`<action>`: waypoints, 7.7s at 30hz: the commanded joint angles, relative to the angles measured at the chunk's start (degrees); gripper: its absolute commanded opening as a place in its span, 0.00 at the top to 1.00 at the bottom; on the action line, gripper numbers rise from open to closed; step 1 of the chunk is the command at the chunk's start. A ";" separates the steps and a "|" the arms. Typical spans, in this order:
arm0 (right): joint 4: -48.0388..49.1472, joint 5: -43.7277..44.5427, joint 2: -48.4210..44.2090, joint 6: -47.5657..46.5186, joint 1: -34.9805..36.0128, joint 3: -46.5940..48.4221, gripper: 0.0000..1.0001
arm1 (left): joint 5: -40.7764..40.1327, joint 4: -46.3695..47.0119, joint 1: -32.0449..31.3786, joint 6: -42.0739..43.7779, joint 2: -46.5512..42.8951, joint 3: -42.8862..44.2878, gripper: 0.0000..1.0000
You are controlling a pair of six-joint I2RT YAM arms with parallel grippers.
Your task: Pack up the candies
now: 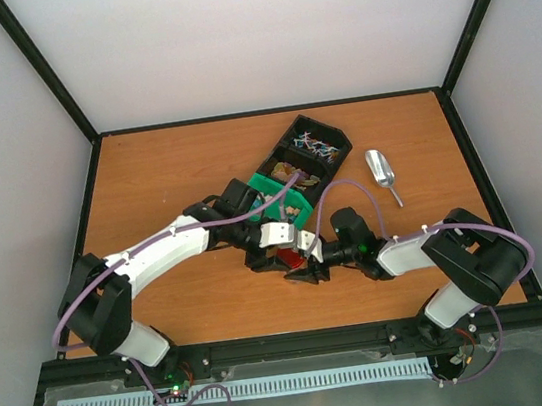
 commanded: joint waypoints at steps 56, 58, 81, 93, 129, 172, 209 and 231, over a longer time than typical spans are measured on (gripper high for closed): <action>5.11 8.68 2.21 8.72 -0.53 1.35 0.17 | -14.18 23.29 -2.26 -43.44 -9.78 -14.18 0.70; 5.37 8.76 2.57 8.75 -0.38 1.95 0.23 | -12.43 22.92 -2.21 -41.41 -9.01 -13.33 0.70; -0.14 0.16 -0.28 4.39 -3.58 1.89 0.15 | -5.49 15.38 -1.97 -18.40 -10.09 -11.34 0.75; 5.59 8.99 1.18 10.09 0.24 1.45 0.44 | -13.90 23.31 -4.16 -34.36 -9.81 -12.23 0.76; 3.27 1.68 -1.19 7.50 -1.67 0.13 0.46 | -1.67 25.80 -1.01 -29.50 -12.04 -14.45 0.27; -5.77 -4.00 -1.13 -0.26 -5.97 4.19 0.15 | -7.48 29.66 -1.84 -30.65 -10.98 -18.18 0.78; -5.76 -5.16 -1.12 -3.08 -3.27 2.66 0.61 | 5.50 6.46 2.21 -5.87 -6.98 -7.95 0.43; -10.10 -3.03 -10.65 -0.87 -3.27 0.26 0.00 | -2.42 9.44 7.04 -16.52 -20.05 -13.90 0.00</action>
